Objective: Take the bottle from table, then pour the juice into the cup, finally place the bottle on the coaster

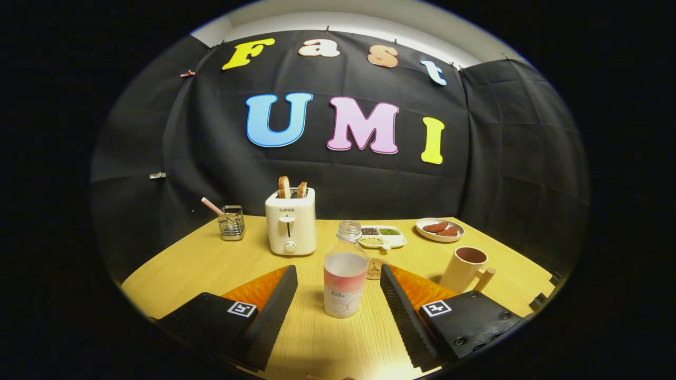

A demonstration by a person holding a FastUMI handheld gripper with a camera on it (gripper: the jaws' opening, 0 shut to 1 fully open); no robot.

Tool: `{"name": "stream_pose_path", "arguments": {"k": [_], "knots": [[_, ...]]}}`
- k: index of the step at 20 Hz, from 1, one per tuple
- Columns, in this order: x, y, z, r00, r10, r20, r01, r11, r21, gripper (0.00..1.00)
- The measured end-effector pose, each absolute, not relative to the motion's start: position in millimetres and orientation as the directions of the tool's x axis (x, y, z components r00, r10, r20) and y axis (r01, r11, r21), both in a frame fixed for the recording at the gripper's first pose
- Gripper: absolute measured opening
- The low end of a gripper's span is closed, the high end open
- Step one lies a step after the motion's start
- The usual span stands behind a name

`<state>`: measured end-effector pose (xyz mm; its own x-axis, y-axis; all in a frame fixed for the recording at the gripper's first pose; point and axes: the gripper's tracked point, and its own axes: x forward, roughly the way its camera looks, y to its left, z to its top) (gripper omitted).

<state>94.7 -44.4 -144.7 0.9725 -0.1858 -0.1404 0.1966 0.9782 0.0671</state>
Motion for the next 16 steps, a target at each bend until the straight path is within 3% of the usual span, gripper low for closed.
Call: {"name": "stream_pose_path", "arguments": {"k": [16], "knots": [[163.1,-75.2,-199.6,0.947,-0.215,-0.237,0.241,0.967,0.084,0.97]]}}
